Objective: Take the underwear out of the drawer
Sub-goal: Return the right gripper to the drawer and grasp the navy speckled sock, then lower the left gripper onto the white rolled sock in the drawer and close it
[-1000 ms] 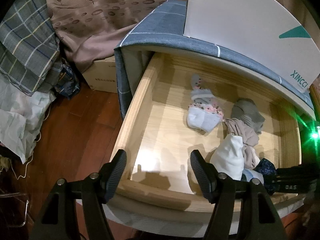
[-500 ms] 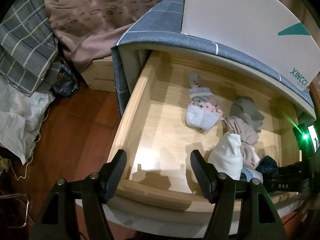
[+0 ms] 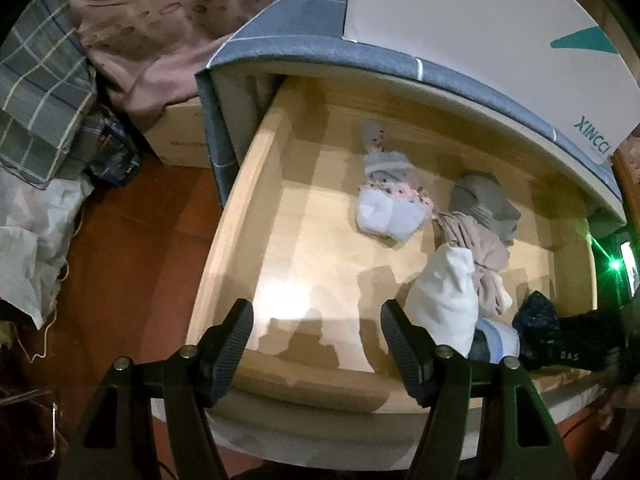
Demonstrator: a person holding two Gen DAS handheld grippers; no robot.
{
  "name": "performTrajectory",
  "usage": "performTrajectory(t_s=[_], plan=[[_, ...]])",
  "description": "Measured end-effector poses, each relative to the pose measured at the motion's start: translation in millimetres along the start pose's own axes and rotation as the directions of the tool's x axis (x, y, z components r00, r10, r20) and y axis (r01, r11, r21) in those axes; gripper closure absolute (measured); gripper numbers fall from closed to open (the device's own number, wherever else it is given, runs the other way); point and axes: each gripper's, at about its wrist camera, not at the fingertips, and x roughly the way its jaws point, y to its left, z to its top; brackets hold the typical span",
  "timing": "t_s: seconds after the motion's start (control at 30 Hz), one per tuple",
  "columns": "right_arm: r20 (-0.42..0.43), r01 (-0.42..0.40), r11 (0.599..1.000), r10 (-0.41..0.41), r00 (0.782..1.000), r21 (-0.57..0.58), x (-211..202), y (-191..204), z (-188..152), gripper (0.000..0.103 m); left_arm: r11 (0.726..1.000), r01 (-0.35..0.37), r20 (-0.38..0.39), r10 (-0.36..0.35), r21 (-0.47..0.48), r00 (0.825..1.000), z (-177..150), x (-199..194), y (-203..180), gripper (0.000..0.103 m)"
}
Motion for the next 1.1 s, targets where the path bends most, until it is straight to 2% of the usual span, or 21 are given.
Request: performTrajectory(t_s=[0.23, 0.4, 0.6, 0.73, 0.93, 1.03, 1.1], plan=[[0.019, -0.025, 1.000, 0.025, 1.000, -0.003, -2.4, 1.5, -23.4, 0.067, 0.999, 0.051, -0.041, -0.051, 0.018, 0.998, 0.2, 2.4, -6.7, 0.035], [0.033, -0.037, 0.999, 0.037, 0.999, 0.003, -1.4, -1.6, -35.6, 0.067, 0.994, 0.113, -0.084, -0.114, -0.009, 0.990, -0.4, 5.1, -16.0, 0.035], [0.039, -0.046, 0.999, 0.046, 0.998, 0.005, -4.7, -9.5, -26.0, 0.067, 0.988, 0.155, -0.120, -0.154, -0.001, 0.981, 3.5, 8.1, -38.4, 0.035], [0.042, -0.052, 0.999, 0.052, 0.998, 0.007, -8.2, -12.4, -26.4, 0.067, 0.988, 0.153, -0.141, -0.156, -0.030, 0.978, 9.7, 18.6, -46.4, 0.035], [0.048, -0.073, 0.997, 0.072, 0.996, 0.014, -12.3, -17.0, -24.7, 0.066, 0.986, 0.160, -0.216, -0.168, -0.054, 0.962, 11.5, 43.2, -56.6, 0.035], [0.051, -0.082, 0.996, 0.081, 0.995, 0.017, -14.3, -20.1, -24.4, 0.066, 0.986, 0.151, -0.234, -0.164, -0.074, 0.958, 13.0, 52.0, -57.9, 0.035], [0.052, -0.088, 0.996, 0.087, 0.995, 0.019, -14.1, -21.8, -23.7, 0.067, 0.990, 0.118, -0.248, -0.133, -0.076, 0.960, 14.2, 57.6, -57.5, 0.035]])
